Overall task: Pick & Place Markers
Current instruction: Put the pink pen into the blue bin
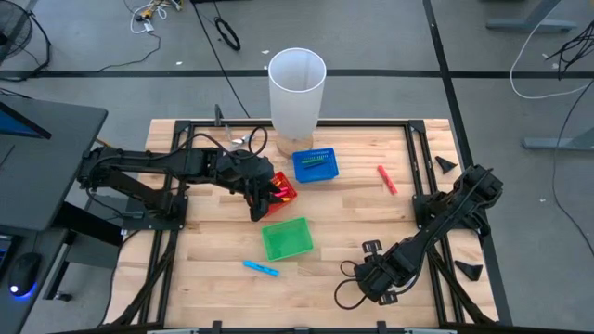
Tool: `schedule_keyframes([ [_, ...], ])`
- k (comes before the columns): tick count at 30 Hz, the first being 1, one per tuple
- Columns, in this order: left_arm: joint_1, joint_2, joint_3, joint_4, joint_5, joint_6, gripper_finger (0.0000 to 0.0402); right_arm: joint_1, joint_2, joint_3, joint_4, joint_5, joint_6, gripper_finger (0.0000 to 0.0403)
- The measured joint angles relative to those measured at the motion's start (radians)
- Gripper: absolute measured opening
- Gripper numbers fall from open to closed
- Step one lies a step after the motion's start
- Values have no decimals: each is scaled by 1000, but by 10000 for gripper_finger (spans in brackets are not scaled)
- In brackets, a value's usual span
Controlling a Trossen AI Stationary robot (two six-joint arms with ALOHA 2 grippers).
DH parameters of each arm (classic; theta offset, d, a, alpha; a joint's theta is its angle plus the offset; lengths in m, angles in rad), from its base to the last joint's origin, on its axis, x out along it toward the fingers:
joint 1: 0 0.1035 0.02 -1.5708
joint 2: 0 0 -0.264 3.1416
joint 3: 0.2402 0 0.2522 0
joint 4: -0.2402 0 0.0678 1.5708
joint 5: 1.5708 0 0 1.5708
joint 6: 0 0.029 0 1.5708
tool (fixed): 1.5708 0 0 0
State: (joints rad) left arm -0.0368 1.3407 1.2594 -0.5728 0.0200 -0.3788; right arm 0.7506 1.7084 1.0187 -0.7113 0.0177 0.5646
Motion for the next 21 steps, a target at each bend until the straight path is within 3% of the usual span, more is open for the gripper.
schedule_keyframes([
  [21,0,0,0,-1,0,-1,151,12,1,-133,161,49,21,156],
])
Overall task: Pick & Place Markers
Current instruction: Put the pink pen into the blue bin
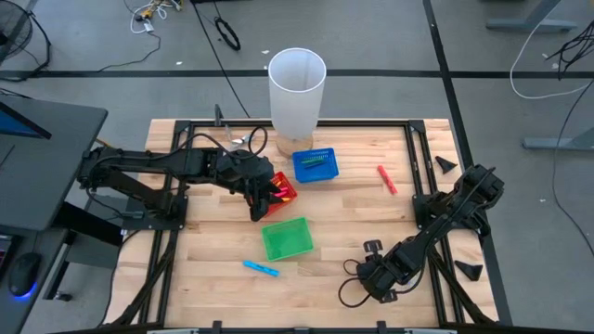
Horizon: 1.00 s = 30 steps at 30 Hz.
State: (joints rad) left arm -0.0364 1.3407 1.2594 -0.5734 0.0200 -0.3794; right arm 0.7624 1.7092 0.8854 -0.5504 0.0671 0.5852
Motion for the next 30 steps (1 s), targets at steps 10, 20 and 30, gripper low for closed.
schedule_keyframes([
  [10,0,0,0,0,0,32,151,-1,1,-4,25,4,-64,38],
  [20,0,0,0,1,0,32,151,-7,-5,11,-5,-26,-70,16],
  [30,0,0,0,0,0,32,151,-81,-16,125,-212,-87,-100,15],
])
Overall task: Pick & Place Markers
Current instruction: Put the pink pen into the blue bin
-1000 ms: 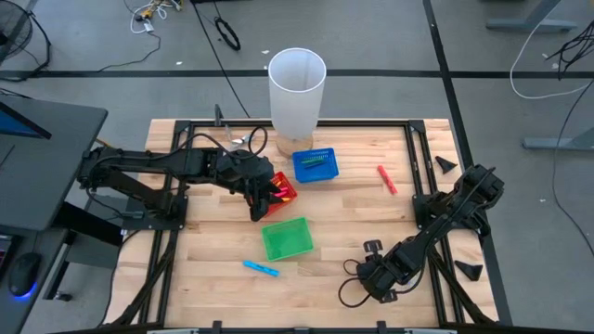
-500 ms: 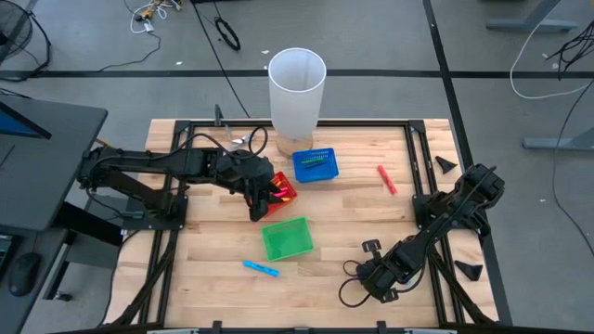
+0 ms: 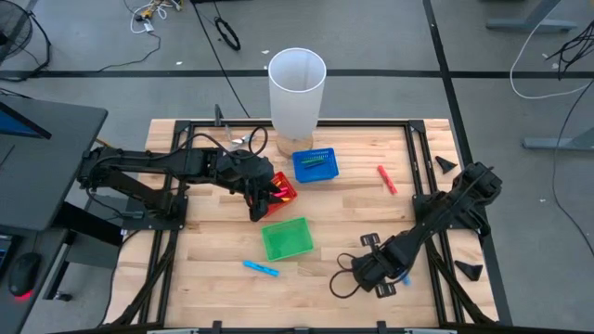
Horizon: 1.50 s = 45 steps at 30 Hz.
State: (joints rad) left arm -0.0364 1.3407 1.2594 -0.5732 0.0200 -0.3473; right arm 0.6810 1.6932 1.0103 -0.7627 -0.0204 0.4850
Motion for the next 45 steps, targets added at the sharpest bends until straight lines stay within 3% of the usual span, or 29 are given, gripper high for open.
schedule_keyframes([
  [16,0,0,0,0,0,-5,151,-190,-4,143,-325,117,-264,14],
  [26,0,0,0,0,0,-6,151,-294,-5,256,-415,294,-284,14],
  [36,0,0,0,0,0,-6,151,-375,-5,387,-442,471,-366,14],
  [45,-1,0,0,0,31,-8,151,-493,-5,368,-375,477,-533,14],
])
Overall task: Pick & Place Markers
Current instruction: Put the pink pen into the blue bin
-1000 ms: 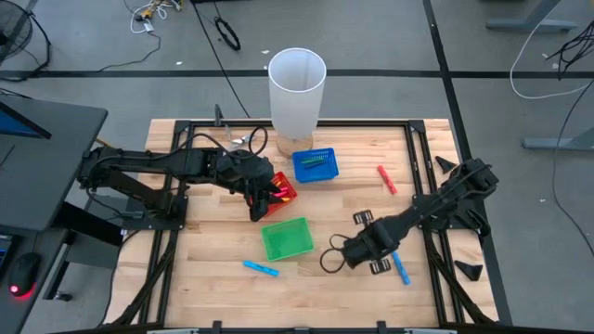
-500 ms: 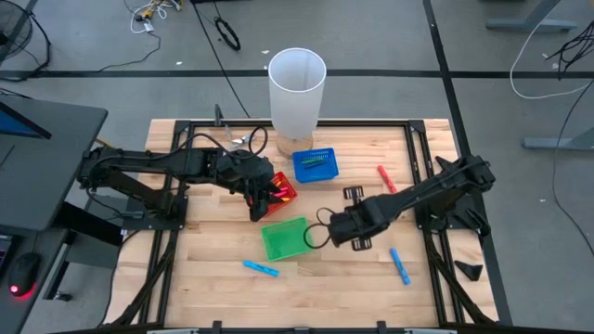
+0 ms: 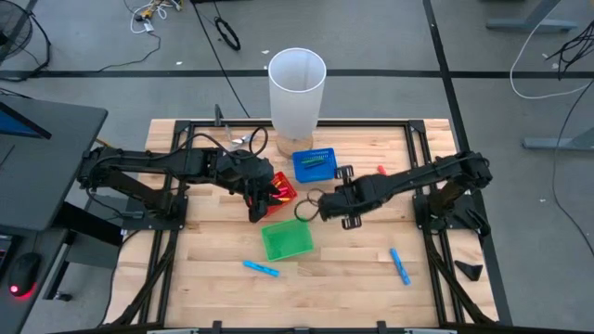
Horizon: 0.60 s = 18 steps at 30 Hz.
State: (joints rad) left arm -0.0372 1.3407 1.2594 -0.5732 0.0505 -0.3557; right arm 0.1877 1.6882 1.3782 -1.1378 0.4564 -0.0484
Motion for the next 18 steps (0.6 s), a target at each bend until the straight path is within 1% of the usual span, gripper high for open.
schedule_keyframes([
  [4,1,0,0,0,0,0,151,-71,0,-1,66,0,-90,14],
  [13,0,0,0,0,0,1,151,-224,0,-1,302,0,-347,14],
  [18,0,0,0,0,0,2,151,-304,0,-1,406,0,-468,14],
])
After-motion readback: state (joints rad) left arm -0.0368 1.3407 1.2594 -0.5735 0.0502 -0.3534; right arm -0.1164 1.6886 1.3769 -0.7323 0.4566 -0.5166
